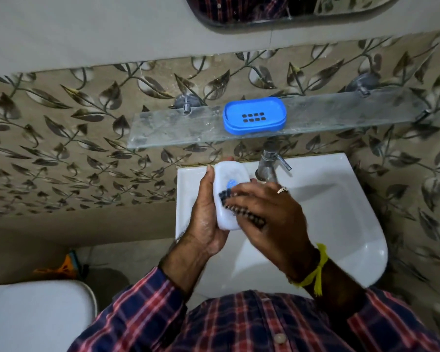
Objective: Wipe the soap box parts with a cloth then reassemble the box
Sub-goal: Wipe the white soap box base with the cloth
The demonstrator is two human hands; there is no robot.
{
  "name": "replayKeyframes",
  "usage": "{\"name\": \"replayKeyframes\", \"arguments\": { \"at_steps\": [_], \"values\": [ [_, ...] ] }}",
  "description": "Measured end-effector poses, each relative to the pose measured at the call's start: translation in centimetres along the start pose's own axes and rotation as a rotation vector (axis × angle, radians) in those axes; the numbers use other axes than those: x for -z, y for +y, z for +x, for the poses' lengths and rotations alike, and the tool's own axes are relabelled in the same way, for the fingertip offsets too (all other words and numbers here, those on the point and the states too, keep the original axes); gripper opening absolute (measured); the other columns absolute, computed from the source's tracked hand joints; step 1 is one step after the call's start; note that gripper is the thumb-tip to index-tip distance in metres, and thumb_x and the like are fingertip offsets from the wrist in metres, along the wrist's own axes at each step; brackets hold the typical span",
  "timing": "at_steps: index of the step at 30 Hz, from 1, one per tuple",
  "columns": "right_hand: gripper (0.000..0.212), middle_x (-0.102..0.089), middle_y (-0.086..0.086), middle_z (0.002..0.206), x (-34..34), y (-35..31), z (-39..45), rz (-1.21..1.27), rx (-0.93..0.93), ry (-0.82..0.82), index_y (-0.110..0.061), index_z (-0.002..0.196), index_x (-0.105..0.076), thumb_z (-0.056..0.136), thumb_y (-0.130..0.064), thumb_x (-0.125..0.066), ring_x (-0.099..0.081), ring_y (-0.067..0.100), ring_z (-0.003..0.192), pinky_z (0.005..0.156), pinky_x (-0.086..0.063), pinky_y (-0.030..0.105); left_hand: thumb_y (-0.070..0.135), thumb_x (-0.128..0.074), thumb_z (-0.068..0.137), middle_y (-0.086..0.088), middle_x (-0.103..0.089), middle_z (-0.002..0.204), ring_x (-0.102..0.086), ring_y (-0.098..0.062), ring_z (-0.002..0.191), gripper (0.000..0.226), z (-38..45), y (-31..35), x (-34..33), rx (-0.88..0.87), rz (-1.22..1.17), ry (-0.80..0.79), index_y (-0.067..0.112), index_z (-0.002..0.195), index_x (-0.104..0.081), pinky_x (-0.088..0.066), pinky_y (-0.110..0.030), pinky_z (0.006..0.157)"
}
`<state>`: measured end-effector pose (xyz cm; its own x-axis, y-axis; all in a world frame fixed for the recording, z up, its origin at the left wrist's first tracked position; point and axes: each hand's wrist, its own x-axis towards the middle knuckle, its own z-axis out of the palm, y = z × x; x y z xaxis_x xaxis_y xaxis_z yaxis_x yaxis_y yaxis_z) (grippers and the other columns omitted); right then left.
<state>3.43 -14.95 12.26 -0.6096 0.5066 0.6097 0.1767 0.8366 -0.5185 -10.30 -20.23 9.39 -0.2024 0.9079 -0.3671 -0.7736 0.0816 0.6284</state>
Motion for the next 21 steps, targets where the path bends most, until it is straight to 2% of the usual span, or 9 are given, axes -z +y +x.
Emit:
{"name": "replayKeyframes", "arguments": {
  "at_steps": [3, 5, 7, 10, 13, 15, 18, 19, 21],
  "values": [
    [0.027, -0.072, 0.002, 0.117, -0.1, 0.2, 0.7, 0.022, -0.078, 0.029, -0.015, 0.104, -0.078, 0.08, -0.004, -0.074, -0.065, 0.02, 0.103, 0.09, -0.052, 0.039, 0.067, -0.035, 0.097, -0.012, -0.075, 0.11, -0.074, -0.021, 0.099, 0.069, 0.3, -0.7, 0.1, 0.025, -0.041, 0.011, 0.015, 0.11, -0.078, -0.06, -0.033, 0.08],
    [0.023, -0.072, 0.001, 0.117, -0.4, -0.2, 0.2, 0.027, 0.041, -0.034, -0.015, 0.104, -0.078, 0.084, -0.008, -0.072, -0.065, 0.02, 0.103, 0.088, -0.053, 0.041, 0.071, -0.03, 0.095, -0.011, -0.076, 0.108, -0.072, -0.021, 0.101, 0.074, 0.4, -0.3, 0.3, 0.008, -0.008, -0.01, 0.017, 0.107, -0.079, -0.057, -0.037, 0.093],
    [0.021, -0.072, 0.0, 0.117, -0.1, -0.2, -0.9, -0.005, 0.116, -0.071, -0.016, 0.103, -0.077, 0.084, -0.01, -0.072, -0.066, 0.024, 0.1, 0.082, -0.055, 0.042, 0.075, -0.033, 0.092, -0.015, -0.071, 0.117, -0.066, -0.03, 0.11, 0.076, 0.4, 0.2, 0.3, -0.003, -0.008, 0.005, 0.015, 0.109, -0.078, -0.042, -0.045, 0.11],
    [0.025, -0.073, 0.002, 0.115, 0.1, 0.5, -0.9, -0.001, -0.019, 0.019, -0.013, 0.101, -0.078, 0.079, -0.002, -0.076, -0.069, 0.029, 0.098, 0.082, -0.055, 0.042, 0.075, -0.044, 0.085, -0.02, -0.06, 0.131, -0.059, -0.032, 0.118, 0.076, 0.2, 0.0, 0.4, -0.003, -0.058, 0.061, 0.012, 0.113, -0.076, -0.037, -0.048, 0.114],
    [0.023, -0.072, 0.0, 0.117, -0.2, -0.1, -0.7, -0.011, 0.037, -0.019, -0.016, 0.104, -0.078, 0.082, -0.008, -0.074, -0.068, 0.028, 0.096, 0.083, -0.055, 0.04, 0.078, -0.046, 0.079, -0.02, -0.065, 0.12, -0.059, -0.032, 0.116, 0.085, 0.0, 0.2, 0.0, -0.004, -0.037, 0.051, 0.008, 0.117, -0.074, -0.036, -0.048, 0.116],
    [0.023, -0.071, -0.003, 0.119, 0.0, -0.2, -1.5, -0.031, 0.128, -0.093, -0.018, 0.105, -0.077, 0.083, -0.011, -0.073, -0.066, 0.027, 0.095, 0.079, -0.055, 0.04, 0.081, -0.045, 0.076, -0.02, -0.067, 0.12, -0.063, -0.035, 0.112, 0.093, 0.1, 0.7, -0.1, -0.027, -0.016, 0.067, 0.006, 0.126, -0.068, -0.043, -0.05, 0.111],
    [0.026, -0.072, 0.0, 0.116, 0.5, 0.6, -1.7, -0.012, 0.038, -0.016, -0.015, 0.103, -0.078, 0.08, -0.004, -0.076, -0.069, 0.028, 0.094, 0.08, -0.055, 0.041, 0.079, -0.044, 0.074, -0.015, -0.068, 0.119, -0.069, -0.03, 0.104, 0.082, 0.1, 1.0, -0.3, -0.06, -0.024, 0.085, 0.014, 0.11, -0.078, -0.054, -0.044, 0.097],
    [0.025, -0.072, 0.001, 0.115, 0.5, 0.7, -1.4, 0.006, -0.008, 0.019, -0.014, 0.102, -0.078, 0.08, -0.002, -0.076, -0.069, 0.028, 0.096, 0.081, -0.055, 0.04, 0.079, -0.045, 0.074, -0.015, -0.065, 0.118, -0.068, -0.03, 0.108, 0.083, 0.0, 0.8, -0.5, -0.037, -0.024, 0.089, 0.012, 0.108, -0.078, -0.051, -0.043, 0.101],
    [0.024, -0.072, 0.001, 0.117, 0.2, 0.4, -1.0, 0.004, 0.028, 0.007, -0.014, 0.104, -0.078, 0.082, -0.006, -0.074, -0.068, 0.025, 0.099, 0.084, -0.055, 0.038, 0.081, -0.047, 0.073, -0.022, -0.055, 0.125, -0.056, -0.039, 0.128, 0.097, -0.2, 0.6, -0.6, 0.009, -0.009, 0.09, 0.001, 0.124, -0.067, -0.037, -0.047, 0.115]
  ]
}}
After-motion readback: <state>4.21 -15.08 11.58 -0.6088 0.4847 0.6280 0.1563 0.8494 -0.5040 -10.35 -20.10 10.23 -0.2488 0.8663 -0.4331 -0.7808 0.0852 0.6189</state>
